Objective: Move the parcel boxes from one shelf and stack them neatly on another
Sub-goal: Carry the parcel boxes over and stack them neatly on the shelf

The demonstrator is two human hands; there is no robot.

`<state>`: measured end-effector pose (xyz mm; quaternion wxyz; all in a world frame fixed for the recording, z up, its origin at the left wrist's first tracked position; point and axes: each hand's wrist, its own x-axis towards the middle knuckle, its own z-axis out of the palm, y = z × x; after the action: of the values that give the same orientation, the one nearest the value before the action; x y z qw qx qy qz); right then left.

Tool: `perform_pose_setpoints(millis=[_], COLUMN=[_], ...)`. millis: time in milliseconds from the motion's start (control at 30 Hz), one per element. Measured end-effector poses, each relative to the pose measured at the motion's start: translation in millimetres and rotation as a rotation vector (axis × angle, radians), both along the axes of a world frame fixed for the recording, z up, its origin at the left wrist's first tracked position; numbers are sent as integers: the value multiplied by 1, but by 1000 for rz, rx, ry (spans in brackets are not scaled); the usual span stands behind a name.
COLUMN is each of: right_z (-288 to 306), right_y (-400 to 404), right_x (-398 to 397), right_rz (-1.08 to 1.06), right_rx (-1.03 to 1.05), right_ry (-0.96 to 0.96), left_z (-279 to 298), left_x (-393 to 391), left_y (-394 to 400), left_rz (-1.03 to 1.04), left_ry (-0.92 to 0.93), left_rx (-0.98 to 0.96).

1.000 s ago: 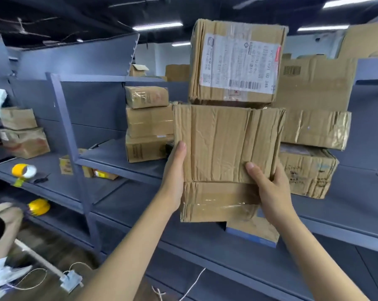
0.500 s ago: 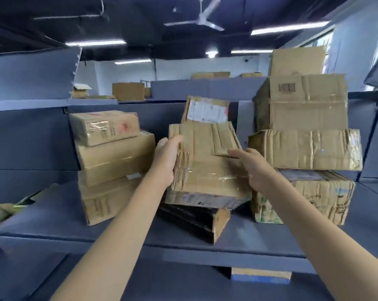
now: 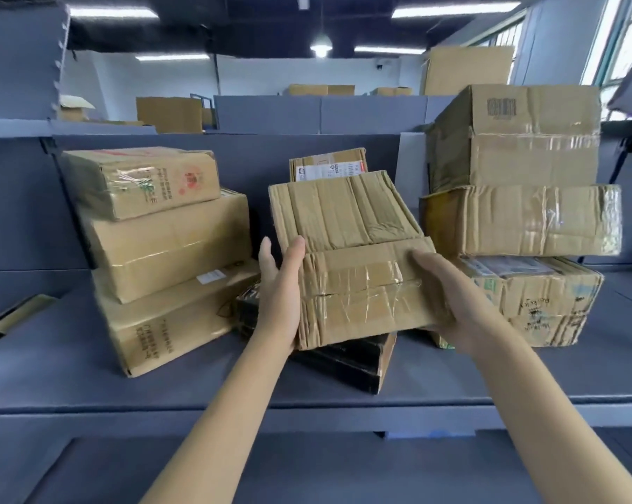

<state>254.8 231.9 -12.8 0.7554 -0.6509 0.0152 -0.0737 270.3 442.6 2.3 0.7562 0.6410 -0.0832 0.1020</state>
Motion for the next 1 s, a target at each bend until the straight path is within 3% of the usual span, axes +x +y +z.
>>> perform_pose_setpoints(millis=[100,300,500,1000], right_z=[-3,-17,-39,-59], right_y=[8,15,30,19], right_x=[-12,-23,-20,-41], right_rz=[-28,-271,-129,-34], right_rx=[-22,-86,-361,-210], right_ry=[-132,-407,-377,-297], left_z=[-7,-23,-40,-56], left_x=[-7,-18,1,-30], left_y=[3,8,22,22], left_rz=[-61,-191,-37,-45], left_ry=[-46,-128,-152,-99], left_rx=[4,244,493,311])
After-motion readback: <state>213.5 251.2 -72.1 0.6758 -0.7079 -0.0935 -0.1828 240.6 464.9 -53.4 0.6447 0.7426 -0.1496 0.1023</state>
